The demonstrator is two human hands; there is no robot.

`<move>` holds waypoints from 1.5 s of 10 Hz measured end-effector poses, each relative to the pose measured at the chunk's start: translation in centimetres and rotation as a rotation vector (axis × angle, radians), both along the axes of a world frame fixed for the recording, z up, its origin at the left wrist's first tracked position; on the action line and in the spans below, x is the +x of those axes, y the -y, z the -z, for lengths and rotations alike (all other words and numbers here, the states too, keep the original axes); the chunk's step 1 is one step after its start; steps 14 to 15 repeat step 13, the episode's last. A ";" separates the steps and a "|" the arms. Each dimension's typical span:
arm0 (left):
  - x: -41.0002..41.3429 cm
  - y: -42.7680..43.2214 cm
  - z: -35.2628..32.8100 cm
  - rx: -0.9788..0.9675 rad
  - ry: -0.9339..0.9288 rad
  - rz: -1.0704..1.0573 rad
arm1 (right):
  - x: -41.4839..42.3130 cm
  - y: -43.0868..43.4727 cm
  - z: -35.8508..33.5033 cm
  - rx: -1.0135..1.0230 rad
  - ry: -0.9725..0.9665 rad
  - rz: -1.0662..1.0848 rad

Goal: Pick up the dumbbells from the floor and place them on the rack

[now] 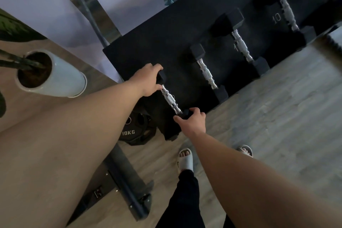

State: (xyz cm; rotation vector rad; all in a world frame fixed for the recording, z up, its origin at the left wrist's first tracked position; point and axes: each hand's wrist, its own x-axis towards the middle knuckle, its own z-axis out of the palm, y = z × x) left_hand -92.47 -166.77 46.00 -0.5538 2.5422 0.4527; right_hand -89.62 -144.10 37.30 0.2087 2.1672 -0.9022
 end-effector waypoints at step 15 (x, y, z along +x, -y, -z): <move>2.4 -2.0 -7.2 0.019 -0.019 -0.167 | -12.4 -6.9 -10.6 0.073 -0.307 -0.434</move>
